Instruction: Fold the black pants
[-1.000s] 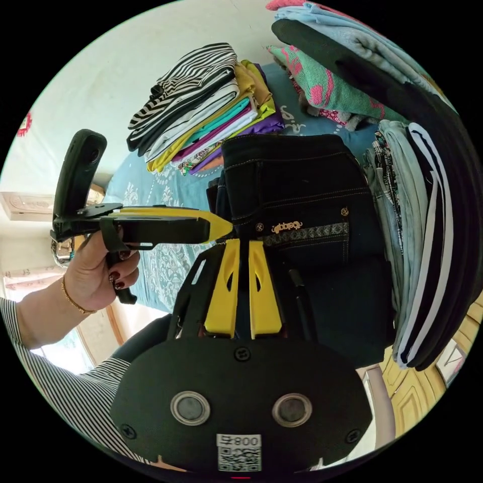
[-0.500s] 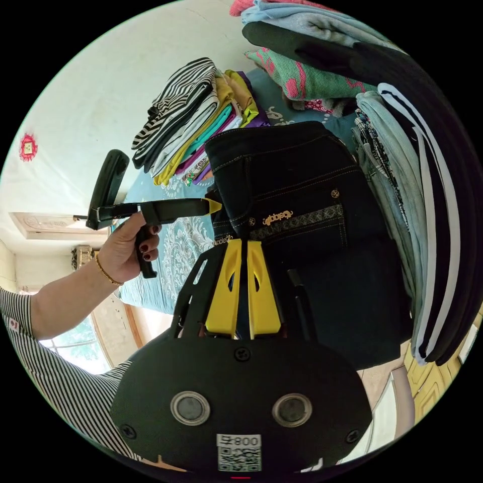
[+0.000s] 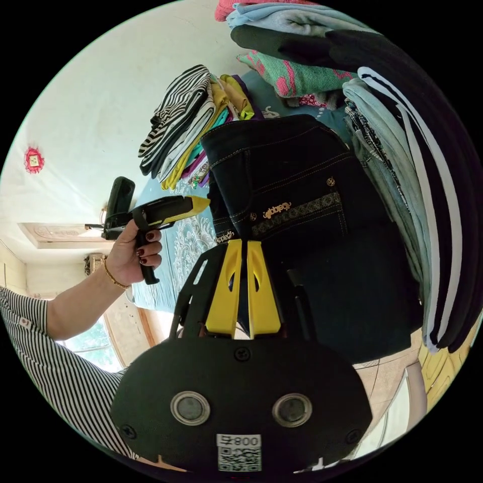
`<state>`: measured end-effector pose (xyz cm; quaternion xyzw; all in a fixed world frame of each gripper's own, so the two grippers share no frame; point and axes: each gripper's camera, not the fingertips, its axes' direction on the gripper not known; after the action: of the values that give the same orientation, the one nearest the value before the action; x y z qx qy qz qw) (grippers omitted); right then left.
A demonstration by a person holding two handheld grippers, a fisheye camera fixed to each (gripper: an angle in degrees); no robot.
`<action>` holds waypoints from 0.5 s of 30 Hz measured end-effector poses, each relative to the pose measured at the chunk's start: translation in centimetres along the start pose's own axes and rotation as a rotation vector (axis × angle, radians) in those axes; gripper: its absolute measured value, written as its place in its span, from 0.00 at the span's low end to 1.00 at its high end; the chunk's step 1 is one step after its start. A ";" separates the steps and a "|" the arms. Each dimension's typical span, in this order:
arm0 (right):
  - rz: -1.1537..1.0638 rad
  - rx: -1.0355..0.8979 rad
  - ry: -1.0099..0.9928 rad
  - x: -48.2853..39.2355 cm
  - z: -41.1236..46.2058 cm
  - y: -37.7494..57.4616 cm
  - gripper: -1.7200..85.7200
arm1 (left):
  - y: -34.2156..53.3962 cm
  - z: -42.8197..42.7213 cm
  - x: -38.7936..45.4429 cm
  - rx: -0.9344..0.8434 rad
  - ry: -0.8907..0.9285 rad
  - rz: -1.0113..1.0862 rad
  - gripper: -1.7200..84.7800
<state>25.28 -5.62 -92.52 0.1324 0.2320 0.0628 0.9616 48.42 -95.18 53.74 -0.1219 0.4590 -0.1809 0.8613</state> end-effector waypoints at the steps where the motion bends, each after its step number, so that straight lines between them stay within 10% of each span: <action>1: 0.008 0.008 -0.012 -0.2 -0.7 0.2 0.04 | 0.4 -0.2 -0.6 0.005 0.022 0.005 0.03; 15: 0.071 0.069 -0.058 -2.8 -7.1 1.5 0.03 | 2.4 -2.4 -10.2 -0.083 -0.210 0.077 0.09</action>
<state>19.43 -3.04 -97.00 0.1754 0.2010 0.0852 0.9600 41.66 -88.79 59.17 -0.1579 0.3777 -0.1149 0.9051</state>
